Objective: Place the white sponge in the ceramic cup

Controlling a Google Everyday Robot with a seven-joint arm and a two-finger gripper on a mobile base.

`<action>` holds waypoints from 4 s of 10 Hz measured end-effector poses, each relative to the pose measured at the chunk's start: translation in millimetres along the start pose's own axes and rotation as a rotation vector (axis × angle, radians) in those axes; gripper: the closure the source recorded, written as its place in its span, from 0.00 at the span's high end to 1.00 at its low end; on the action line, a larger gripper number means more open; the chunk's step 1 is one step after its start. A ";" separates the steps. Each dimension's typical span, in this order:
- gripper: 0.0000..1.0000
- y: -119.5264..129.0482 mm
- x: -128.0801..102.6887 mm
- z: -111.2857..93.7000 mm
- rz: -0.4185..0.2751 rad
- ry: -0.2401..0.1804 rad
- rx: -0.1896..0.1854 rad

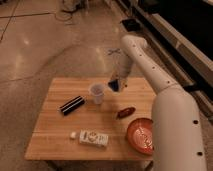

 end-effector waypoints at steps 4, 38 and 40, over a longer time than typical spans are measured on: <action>0.00 4.2 -22.6 -25.4 0.130 0.074 0.049; 0.51 -66.6 -119.4 52.2 0.375 -0.426 0.182; 0.73 -65.1 -112.3 52.1 0.388 -0.429 0.191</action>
